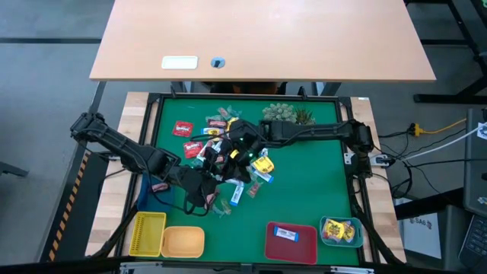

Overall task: Sort candy
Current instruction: Put the white chocolate into the blue bin, then put the blue chocolate into the red bin

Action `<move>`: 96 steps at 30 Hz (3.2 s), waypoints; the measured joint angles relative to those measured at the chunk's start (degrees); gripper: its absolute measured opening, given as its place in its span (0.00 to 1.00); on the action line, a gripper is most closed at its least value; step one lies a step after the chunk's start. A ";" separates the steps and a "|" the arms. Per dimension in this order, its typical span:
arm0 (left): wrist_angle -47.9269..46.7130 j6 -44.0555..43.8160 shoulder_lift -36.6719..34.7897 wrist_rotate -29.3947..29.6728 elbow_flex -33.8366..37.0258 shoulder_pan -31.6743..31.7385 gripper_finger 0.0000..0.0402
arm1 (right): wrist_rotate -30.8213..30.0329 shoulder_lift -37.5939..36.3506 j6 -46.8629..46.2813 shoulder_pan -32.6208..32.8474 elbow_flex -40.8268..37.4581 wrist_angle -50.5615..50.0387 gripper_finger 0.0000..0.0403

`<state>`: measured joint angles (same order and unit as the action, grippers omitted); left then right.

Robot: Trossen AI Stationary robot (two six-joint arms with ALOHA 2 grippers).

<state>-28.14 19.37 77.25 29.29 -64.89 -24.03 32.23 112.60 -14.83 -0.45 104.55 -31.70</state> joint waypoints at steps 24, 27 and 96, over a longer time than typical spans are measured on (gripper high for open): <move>-32.26 -51.92 -0.37 -27.97 -0.01 -2.19 0.20 | -6.78 -5.40 27.30 -6.68 0.19 -30.52 0.49; -34.20 -55.60 -0.37 -33.48 -0.01 -3.26 0.20 | -6.82 -5.42 27.32 -6.70 -2.03 -30.04 0.49; -45.92 -81.78 -0.44 -19.26 0.07 -8.74 0.47 | -23.74 9.62 49.95 9.05 -18.42 7.61 0.49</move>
<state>-74.06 -62.41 76.82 10.02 -64.82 -32.77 8.49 122.21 35.12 8.60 86.13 -24.08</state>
